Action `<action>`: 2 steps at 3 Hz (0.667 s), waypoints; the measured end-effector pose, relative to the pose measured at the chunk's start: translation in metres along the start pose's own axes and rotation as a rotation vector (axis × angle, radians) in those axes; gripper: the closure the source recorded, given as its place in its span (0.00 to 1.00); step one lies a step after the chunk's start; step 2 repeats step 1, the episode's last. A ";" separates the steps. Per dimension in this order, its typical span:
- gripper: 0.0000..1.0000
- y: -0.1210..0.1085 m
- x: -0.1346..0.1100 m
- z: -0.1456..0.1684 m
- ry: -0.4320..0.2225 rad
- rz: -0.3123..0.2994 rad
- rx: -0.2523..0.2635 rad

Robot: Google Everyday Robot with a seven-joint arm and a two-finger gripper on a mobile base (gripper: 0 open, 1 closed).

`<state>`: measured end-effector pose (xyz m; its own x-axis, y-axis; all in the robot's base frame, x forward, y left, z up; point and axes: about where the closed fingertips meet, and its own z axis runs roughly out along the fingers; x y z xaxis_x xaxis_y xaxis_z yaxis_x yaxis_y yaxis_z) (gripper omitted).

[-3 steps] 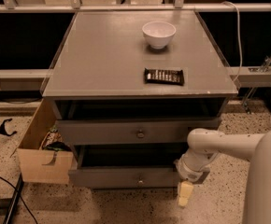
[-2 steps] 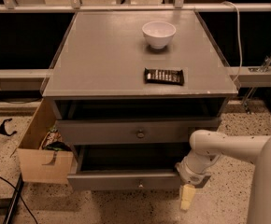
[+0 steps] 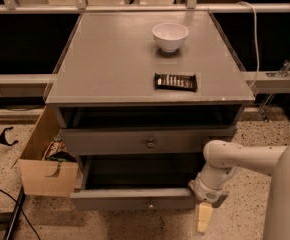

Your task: Open middle drawer

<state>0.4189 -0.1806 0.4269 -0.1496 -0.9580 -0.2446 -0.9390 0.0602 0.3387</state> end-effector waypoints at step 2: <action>0.00 0.009 0.003 0.000 0.003 -0.011 -0.027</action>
Offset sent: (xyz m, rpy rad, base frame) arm 0.0000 0.0000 0.0000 0.0000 0.0000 0.0000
